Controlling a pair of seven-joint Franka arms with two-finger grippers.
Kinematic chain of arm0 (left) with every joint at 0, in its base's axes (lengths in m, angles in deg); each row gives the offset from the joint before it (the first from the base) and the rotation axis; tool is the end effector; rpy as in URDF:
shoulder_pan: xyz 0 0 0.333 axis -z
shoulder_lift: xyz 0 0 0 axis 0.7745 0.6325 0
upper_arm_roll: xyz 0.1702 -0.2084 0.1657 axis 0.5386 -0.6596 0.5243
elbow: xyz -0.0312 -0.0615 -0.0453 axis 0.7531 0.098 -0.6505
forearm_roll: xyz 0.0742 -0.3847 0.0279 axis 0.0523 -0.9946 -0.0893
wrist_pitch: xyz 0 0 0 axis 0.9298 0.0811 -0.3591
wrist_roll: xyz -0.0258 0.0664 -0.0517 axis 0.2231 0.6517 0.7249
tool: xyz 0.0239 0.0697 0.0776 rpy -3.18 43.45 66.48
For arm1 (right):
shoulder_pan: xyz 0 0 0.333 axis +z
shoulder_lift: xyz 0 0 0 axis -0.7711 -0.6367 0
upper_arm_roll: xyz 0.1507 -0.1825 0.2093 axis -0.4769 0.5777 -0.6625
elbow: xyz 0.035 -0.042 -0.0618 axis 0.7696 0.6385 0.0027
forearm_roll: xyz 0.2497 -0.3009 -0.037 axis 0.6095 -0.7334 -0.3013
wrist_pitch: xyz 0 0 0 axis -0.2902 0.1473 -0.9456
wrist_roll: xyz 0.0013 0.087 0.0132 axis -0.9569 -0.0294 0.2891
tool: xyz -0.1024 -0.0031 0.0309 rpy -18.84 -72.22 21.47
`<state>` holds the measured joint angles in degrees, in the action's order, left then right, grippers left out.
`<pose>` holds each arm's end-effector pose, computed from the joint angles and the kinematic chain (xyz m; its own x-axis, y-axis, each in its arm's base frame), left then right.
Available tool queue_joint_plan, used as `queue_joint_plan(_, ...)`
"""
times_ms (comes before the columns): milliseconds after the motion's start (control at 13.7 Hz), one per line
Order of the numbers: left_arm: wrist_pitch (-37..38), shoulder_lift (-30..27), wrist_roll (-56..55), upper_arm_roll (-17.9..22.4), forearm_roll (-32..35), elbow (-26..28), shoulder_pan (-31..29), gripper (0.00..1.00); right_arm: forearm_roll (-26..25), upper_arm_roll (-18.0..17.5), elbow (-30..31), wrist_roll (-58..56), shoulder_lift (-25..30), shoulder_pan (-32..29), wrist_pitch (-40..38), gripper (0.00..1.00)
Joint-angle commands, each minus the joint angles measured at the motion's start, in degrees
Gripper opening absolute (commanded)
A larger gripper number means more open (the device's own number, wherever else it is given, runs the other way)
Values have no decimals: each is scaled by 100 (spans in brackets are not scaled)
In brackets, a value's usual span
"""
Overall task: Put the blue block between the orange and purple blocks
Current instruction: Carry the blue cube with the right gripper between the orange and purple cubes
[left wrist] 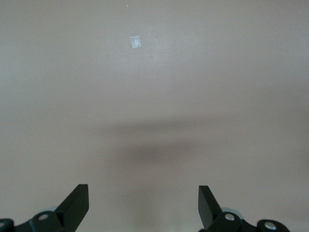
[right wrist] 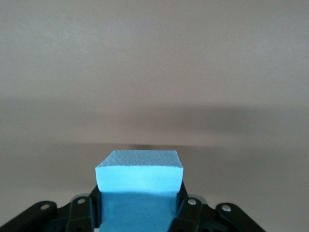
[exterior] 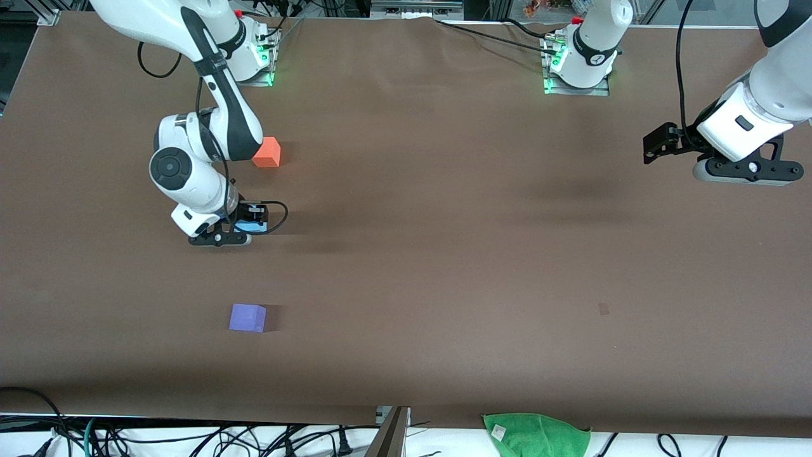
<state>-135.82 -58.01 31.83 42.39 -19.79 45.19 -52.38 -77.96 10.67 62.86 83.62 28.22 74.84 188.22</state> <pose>0.5493 -0.0559 0.5755 0.9940 -0.0495 -0.0977 -0.0499 -0.9988 -0.0017 0.5526 0.1377 0.2391 0.9978 0.0432 -0.0508 0.0443 -0.9988 0.0226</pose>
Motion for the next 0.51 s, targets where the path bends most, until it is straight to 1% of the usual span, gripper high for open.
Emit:
queue_joint_plan(0, 79, 60, 101, 83, -73, -164, 74, 100, 142, 8, 91, -78, -27, -39, 240, 55)
queue_joint_plan(146, 79, 60, 101, 74, -73, -164, 74, 100, 282, -1, 20, -70, -150, -48, 380, 55)
queue_joint_plan(293, 87, 60, 101, 74, -73, -164, 74, 100, 572, -19, 29, -70, -221, -22, 504, 56)
queue_joint_plan(366, 87, 51, 101, 66, -73, -164, 74, 100, 582, -27, 29, -70, -265, -22, 521, 57)
queue_joint_plan(439, 87, 51, 101, 66, -73, -164, 74, 100, 582, -28, 29, -70, -282, -22, 522, 59)
